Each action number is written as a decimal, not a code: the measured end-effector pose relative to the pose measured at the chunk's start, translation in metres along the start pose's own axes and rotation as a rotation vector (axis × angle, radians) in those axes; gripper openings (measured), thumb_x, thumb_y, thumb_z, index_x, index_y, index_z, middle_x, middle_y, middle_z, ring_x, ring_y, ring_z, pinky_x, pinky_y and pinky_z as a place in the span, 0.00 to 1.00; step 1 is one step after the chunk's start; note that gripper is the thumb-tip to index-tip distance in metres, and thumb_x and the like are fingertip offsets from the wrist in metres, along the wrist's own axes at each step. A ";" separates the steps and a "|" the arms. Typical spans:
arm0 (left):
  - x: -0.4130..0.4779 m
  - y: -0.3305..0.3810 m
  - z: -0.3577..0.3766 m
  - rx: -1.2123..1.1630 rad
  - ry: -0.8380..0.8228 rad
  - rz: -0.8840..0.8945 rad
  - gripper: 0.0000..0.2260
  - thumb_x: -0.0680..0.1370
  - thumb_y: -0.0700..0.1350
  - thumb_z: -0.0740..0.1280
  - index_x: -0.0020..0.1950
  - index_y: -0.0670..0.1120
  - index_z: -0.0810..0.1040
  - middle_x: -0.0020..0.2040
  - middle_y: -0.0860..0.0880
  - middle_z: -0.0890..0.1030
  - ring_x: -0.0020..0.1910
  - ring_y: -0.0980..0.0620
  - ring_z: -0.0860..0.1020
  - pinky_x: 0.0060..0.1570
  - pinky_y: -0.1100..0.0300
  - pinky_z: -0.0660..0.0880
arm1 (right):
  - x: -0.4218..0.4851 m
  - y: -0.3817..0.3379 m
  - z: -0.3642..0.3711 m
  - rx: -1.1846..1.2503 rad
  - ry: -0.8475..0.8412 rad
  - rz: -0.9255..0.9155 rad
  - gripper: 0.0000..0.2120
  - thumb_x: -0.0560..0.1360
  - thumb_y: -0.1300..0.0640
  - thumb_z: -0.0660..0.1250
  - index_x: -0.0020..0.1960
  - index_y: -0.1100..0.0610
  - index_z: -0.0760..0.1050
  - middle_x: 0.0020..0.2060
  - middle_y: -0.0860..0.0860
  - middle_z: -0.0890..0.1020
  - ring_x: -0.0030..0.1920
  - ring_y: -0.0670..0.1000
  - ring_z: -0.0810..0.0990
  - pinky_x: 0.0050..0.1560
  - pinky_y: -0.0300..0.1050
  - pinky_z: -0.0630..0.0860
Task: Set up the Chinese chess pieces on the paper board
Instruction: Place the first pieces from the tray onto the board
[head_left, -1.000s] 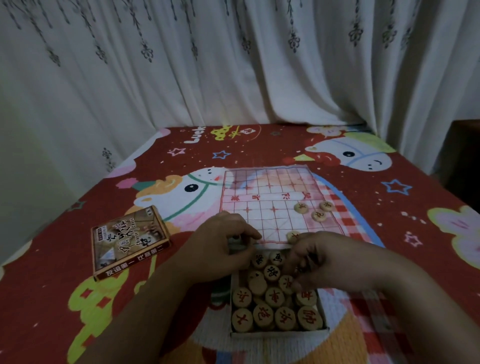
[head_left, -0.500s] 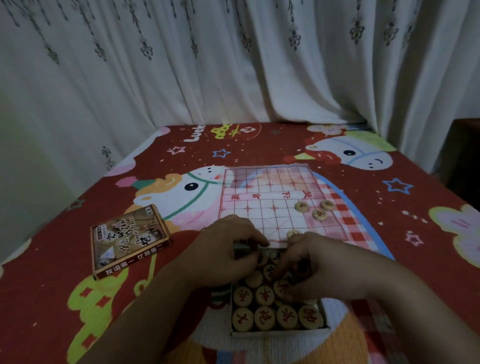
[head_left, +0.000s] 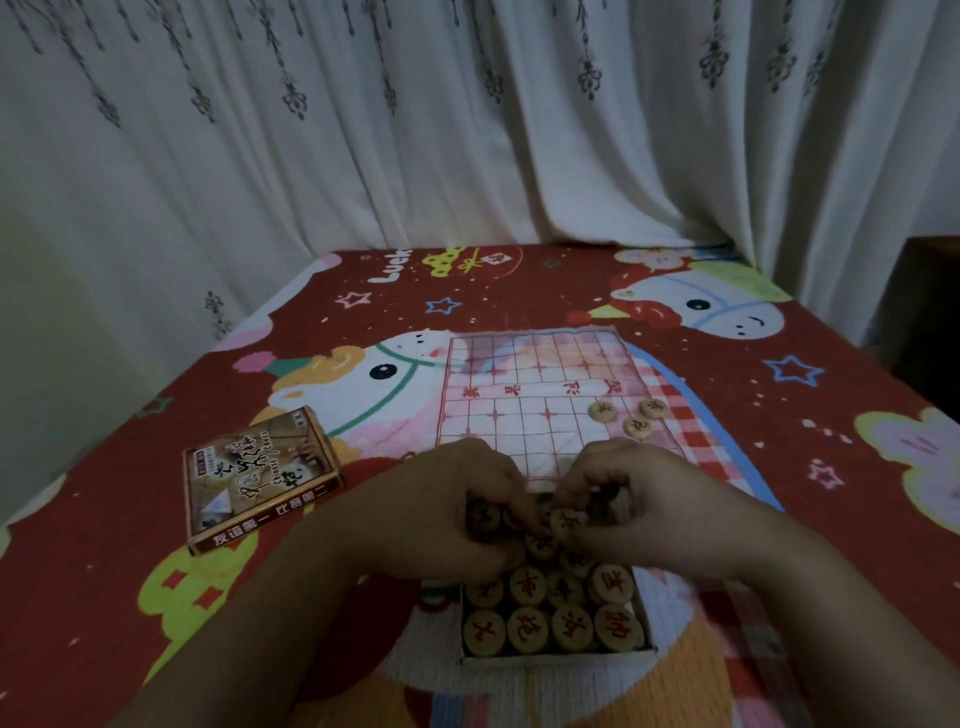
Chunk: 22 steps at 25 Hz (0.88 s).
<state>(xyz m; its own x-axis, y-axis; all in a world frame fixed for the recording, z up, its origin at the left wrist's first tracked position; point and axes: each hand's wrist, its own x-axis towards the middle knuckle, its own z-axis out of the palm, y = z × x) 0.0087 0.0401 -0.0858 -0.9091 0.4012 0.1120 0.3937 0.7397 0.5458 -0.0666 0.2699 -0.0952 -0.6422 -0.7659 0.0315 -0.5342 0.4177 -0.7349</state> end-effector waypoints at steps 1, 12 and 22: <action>-0.002 0.002 -0.002 0.004 -0.043 -0.003 0.11 0.72 0.45 0.74 0.53 0.55 0.84 0.54 0.57 0.78 0.58 0.59 0.72 0.57 0.63 0.70 | -0.001 0.001 0.000 0.048 0.007 0.012 0.06 0.71 0.55 0.76 0.46 0.47 0.83 0.45 0.39 0.80 0.46 0.40 0.81 0.47 0.36 0.78; 0.004 -0.003 0.009 0.171 -0.217 0.014 0.17 0.72 0.54 0.73 0.60 0.57 0.80 0.56 0.59 0.70 0.57 0.61 0.66 0.58 0.59 0.69 | -0.001 0.011 0.002 0.121 0.104 0.030 0.05 0.73 0.53 0.75 0.47 0.47 0.82 0.46 0.43 0.84 0.46 0.44 0.84 0.50 0.52 0.82; 0.004 -0.008 0.011 0.089 0.053 0.029 0.13 0.70 0.60 0.73 0.53 0.61 0.79 0.52 0.60 0.73 0.58 0.58 0.69 0.57 0.57 0.70 | 0.002 0.021 -0.001 0.067 0.342 0.092 0.04 0.72 0.54 0.75 0.45 0.48 0.82 0.40 0.44 0.83 0.41 0.39 0.80 0.40 0.32 0.76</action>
<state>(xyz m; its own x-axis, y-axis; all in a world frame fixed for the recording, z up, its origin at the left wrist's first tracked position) 0.0033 0.0415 -0.0985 -0.9023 0.3957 0.1713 0.4281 0.7741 0.4663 -0.0799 0.2779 -0.1100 -0.8391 -0.5136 0.1795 -0.4354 0.4361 -0.7876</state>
